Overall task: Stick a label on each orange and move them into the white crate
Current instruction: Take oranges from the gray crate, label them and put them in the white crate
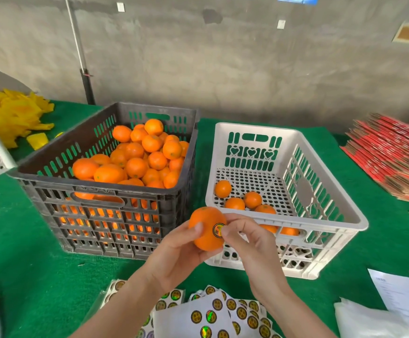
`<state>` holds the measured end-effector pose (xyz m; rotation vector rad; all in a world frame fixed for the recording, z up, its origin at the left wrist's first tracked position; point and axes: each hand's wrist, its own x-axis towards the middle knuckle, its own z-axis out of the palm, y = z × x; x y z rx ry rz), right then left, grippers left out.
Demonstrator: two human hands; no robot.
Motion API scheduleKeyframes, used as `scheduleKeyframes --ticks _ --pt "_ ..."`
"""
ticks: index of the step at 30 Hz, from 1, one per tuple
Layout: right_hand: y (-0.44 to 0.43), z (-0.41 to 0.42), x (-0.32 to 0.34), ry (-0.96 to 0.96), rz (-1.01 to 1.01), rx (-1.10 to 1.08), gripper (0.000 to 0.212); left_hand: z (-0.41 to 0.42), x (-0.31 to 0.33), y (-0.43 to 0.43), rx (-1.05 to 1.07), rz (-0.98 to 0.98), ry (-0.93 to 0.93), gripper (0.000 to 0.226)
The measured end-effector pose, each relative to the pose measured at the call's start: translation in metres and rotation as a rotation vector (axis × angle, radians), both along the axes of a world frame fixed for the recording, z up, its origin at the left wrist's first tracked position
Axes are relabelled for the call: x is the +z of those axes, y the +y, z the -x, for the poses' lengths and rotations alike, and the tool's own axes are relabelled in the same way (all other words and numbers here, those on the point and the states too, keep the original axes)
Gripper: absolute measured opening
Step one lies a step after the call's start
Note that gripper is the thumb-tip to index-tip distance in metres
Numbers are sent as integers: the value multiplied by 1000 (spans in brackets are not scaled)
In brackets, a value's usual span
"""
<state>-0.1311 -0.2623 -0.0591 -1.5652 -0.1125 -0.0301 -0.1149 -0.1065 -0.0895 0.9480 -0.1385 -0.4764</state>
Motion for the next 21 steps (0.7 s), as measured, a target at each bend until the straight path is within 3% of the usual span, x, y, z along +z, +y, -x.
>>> scheduleKeyframes --ticks 7,11,13,16,21 --pt "0 -2 -3 -101 185 -70 15 4 7 5 42 -3 -27 80" --pt "-5 -2 1 26 203 -3 51 4 18 14 25 -79 -95 83" --pt "-5 0 1 40 173 83 59 4 25 18 17 -167 -156 87" --pt "-3 3 3 -75 168 192 66 4 37 24 14 -295 -201 94" --pt "9 -12 29 -431 475 207 70 -3 70 18 -23 -387 -297 87"
